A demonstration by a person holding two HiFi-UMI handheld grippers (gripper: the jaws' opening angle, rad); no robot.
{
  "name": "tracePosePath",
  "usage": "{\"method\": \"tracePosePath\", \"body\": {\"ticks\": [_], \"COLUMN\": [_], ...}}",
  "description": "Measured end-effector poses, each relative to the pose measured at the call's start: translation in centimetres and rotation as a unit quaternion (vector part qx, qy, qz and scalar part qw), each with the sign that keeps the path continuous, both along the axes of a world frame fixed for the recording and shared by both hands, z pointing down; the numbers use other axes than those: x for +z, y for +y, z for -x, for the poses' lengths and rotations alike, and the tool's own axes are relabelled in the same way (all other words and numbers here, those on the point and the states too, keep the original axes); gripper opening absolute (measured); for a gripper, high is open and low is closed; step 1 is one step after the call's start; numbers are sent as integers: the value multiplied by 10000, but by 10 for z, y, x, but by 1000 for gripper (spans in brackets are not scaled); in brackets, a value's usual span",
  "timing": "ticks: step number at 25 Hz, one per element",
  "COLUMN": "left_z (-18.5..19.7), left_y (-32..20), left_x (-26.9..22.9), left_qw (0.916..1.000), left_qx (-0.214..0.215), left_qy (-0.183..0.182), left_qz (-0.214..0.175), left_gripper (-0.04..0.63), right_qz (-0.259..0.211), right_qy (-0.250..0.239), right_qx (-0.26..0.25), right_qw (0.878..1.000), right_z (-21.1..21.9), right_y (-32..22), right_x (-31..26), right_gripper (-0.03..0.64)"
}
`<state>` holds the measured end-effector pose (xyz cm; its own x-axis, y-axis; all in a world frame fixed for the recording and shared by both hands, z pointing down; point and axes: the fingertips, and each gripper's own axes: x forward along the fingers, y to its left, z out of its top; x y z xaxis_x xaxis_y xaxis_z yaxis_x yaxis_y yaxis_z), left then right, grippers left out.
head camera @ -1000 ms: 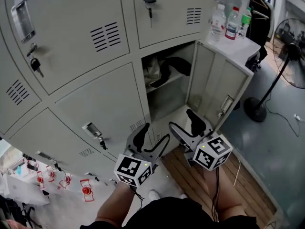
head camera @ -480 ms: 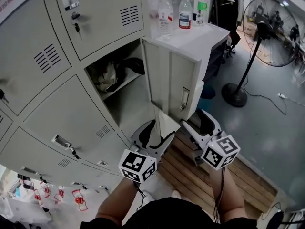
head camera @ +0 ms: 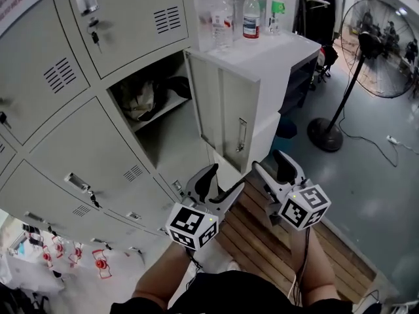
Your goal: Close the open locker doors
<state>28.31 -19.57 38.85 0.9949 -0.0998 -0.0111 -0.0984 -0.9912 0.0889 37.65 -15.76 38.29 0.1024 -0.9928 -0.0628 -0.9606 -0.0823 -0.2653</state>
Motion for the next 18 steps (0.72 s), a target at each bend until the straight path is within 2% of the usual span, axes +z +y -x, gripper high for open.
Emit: {"method": "tracePosePath", "body": {"ticks": [10, 18], "left_z": [7, 19], "left_y": [-9, -35], "left_x": [-5, -5], "left_qw": [9995, 9996], "left_qx": [-306, -260], "left_qy": [66, 42], "left_qz": [10, -22], "left_gripper": [333, 334], "right_qz": [-6, 25], "right_qy": [27, 124], "right_qx": [-263, -150], "right_qw": [9997, 9998], "right_z": [-6, -11], "right_y": [-22, -54], "right_x": [-4, -4], "right_gripper": [291, 276]}}
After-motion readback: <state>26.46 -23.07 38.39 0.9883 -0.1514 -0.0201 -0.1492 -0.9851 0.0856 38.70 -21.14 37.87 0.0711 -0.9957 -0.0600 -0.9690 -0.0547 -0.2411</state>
